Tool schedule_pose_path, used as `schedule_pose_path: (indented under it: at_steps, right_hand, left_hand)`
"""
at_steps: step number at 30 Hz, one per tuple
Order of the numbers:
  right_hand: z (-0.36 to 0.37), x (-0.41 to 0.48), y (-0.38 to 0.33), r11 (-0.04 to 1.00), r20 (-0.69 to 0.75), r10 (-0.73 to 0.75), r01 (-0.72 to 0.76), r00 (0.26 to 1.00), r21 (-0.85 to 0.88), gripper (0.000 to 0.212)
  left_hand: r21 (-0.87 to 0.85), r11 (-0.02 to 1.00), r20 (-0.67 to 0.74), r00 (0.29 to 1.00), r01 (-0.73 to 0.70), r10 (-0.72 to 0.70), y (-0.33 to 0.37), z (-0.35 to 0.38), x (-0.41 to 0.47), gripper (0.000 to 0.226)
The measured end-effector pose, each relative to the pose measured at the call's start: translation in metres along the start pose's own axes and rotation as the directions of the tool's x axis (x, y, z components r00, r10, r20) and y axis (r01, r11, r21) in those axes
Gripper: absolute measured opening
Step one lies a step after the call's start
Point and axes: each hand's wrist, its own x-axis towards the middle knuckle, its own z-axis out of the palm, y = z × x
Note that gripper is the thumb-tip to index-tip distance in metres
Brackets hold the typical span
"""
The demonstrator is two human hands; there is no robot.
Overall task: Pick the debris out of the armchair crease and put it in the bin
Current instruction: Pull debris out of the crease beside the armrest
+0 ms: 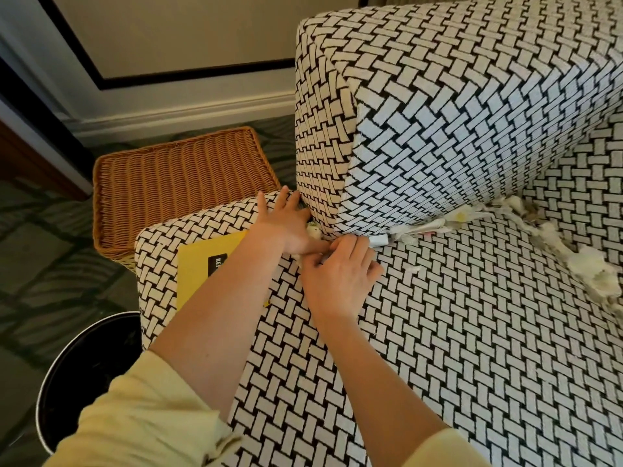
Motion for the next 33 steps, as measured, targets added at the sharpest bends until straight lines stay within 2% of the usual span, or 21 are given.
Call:
schedule_pose_path:
  at_steps: [4,8,11,14,17,21,23,26,28,31,33]
  right_hand:
    - [-0.001,0.000,-0.001,1.000,0.023,0.005,-0.006,1.000,0.016,0.029]
    - [-0.010,0.001,0.000,0.986,0.200,0.033,-0.065,0.979,0.156,0.029]
    - [-0.017,0.002,0.000,0.969,0.225,0.024,-0.078,0.974,0.233,0.030]
    - [-0.021,0.001,0.004,0.945,0.280,-0.001,-0.091,0.960,0.315,0.034]
    - [-0.027,0.005,0.010,0.926,0.343,-0.073,-0.064,0.937,0.372,0.038]
    - [-0.030,0.010,0.017,0.933,0.392,-0.131,-0.020,0.910,0.360,0.037]
    - [-0.028,0.012,0.015,0.931,0.402,-0.082,-0.073,0.912,0.357,0.032]
    - [-0.023,0.018,0.010,0.915,0.391,0.065,-0.211,0.918,0.345,0.019]
    - [-0.022,0.020,0.007,0.901,0.372,0.111,-0.251,0.922,0.354,0.012]
    - [-0.023,0.019,0.008,0.873,0.363,0.123,-0.274,0.924,0.403,0.020]
    - [-0.023,0.019,0.009,0.842,0.361,0.144,-0.306,0.921,0.444,0.023]
  left_hand:
    - [-0.104,0.994,-0.027,0.999,-0.025,0.023,0.000,0.003,-0.005,0.075]
    - [-0.197,0.980,-0.039,0.999,-0.040,0.032,0.002,0.006,-0.010,0.067]
    - [-0.229,0.972,-0.040,0.998,-0.049,0.040,0.005,0.005,-0.014,0.060]
    - [-0.306,0.950,-0.089,0.996,-0.057,0.031,0.014,0.015,-0.024,0.043]
    - [-0.329,0.942,-0.121,0.992,-0.066,0.028,0.021,0.027,-0.032,0.045]
    - [-0.346,0.936,-0.113,0.993,-0.068,0.030,0.027,0.033,-0.043,0.053]
    - [-0.427,0.902,-0.135,0.991,-0.066,0.009,0.030,0.034,-0.048,0.051]
    - [-0.589,0.804,-0.228,0.971,-0.079,-0.072,0.040,0.038,-0.052,0.050]
    - [-0.642,0.761,-0.292,0.947,-0.089,-0.135,0.045,0.042,-0.053,0.048]
    - [-0.650,0.756,-0.347,0.916,-0.079,-0.202,0.050,0.045,-0.051,0.042]
    - [-0.692,0.716,-0.373,0.894,-0.088,-0.250,0.051,0.048,-0.050,0.034]
